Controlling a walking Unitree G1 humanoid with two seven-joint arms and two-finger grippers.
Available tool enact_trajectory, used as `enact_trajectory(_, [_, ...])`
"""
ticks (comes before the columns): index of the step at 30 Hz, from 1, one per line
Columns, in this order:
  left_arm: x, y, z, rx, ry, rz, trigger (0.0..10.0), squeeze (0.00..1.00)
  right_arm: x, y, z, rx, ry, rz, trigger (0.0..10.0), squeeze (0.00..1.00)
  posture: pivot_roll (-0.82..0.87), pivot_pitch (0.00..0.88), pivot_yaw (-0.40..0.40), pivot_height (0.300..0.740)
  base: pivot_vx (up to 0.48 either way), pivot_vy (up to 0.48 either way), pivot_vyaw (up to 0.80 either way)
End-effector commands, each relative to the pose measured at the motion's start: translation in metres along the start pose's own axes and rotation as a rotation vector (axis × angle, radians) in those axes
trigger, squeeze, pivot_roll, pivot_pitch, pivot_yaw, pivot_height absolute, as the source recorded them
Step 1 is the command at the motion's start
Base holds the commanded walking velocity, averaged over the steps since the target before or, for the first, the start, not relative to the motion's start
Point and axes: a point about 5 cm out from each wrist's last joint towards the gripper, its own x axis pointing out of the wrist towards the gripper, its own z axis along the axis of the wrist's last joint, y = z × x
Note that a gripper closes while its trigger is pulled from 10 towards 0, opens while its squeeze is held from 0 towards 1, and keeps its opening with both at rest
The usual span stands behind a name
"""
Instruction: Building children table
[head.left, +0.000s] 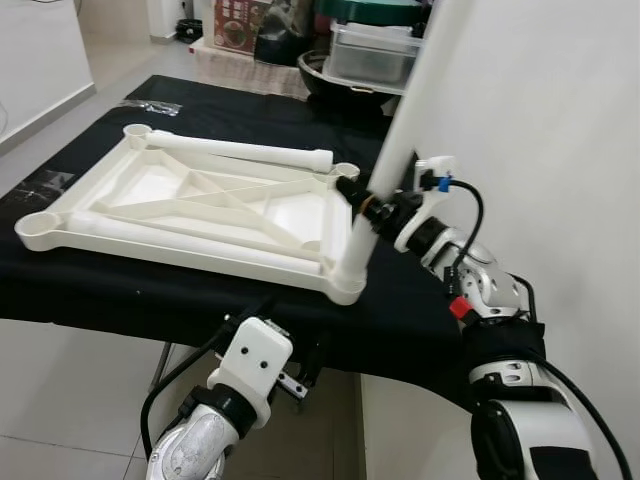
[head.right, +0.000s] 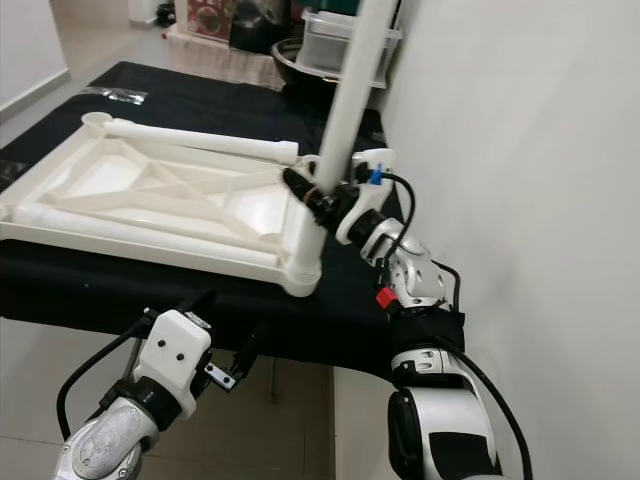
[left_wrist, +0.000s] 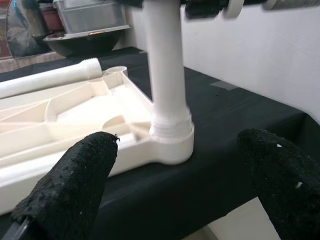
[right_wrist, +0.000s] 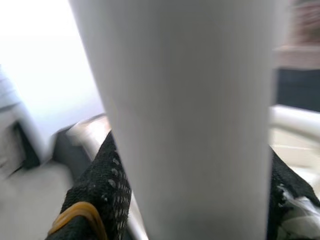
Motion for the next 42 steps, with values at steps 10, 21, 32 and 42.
enact_trajectory(10, [0.0,-0.002,0.0,-0.018,0.001,-0.007,10.0,0.0,0.034,0.034,-0.023,0.033,0.053,0.185,0.0,0.0,0.12,0.059,-0.162,0.74,0.0,0.0,0.0])
enact_trajectory(21, [0.001,-0.001,-0.001,-0.01,-0.002,-0.002,10.0,0.0,0.012,-0.022,-0.035,0.023,0.056,-0.796,0.0,0.0,0.11,0.057,-0.161,0.74,0.0,0.0,0.0])
enact_trajectory(32, [0.002,-0.001,-0.001,0.0,-0.002,-0.007,10.0,0.0,-0.011,-0.015,-0.035,0.047,-0.039,-1.289,1.3,0.0,0.11,0.054,-0.161,0.74,0.0,0.0,0.0])
enact_trajectory(42, [0.002,-0.001,-0.001,0.002,-0.002,-0.006,10.0,0.0,0.008,-0.011,-0.017,0.016,-0.183,-1.039,10.0,0.68,0.11,0.052,-0.163,0.74,0.0,0.0,0.0])
